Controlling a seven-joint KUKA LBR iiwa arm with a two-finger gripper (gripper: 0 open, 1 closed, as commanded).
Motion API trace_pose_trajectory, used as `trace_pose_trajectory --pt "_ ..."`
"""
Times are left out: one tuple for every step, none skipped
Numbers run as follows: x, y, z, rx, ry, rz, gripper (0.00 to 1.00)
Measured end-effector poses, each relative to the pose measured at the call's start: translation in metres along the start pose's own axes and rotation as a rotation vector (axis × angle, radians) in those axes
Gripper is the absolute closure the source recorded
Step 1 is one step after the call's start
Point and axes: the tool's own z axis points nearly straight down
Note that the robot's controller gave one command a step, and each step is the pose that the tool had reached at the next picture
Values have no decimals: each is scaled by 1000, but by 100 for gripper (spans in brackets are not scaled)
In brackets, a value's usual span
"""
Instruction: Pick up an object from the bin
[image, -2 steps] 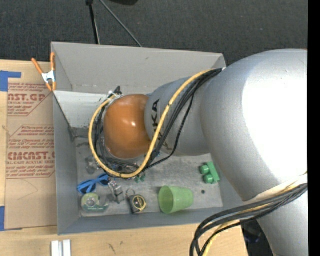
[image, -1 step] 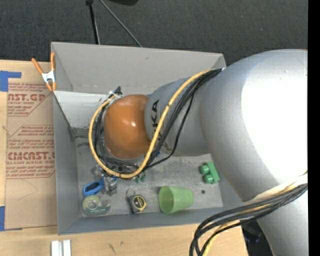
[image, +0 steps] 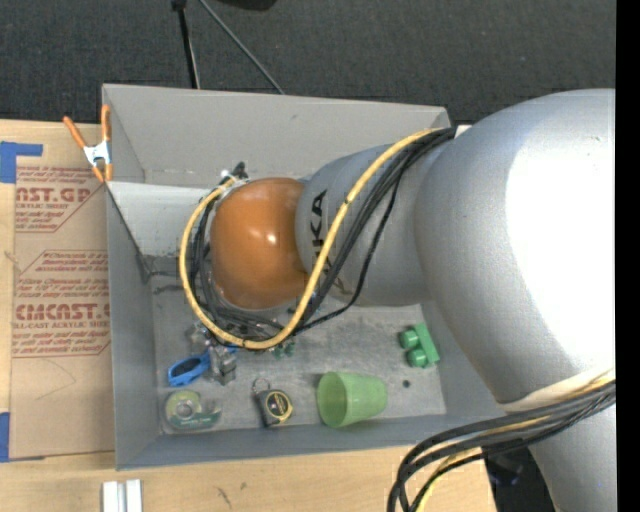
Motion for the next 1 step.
trace_pose_trajectory --pt "-1 0 -19 1 0 1 100"
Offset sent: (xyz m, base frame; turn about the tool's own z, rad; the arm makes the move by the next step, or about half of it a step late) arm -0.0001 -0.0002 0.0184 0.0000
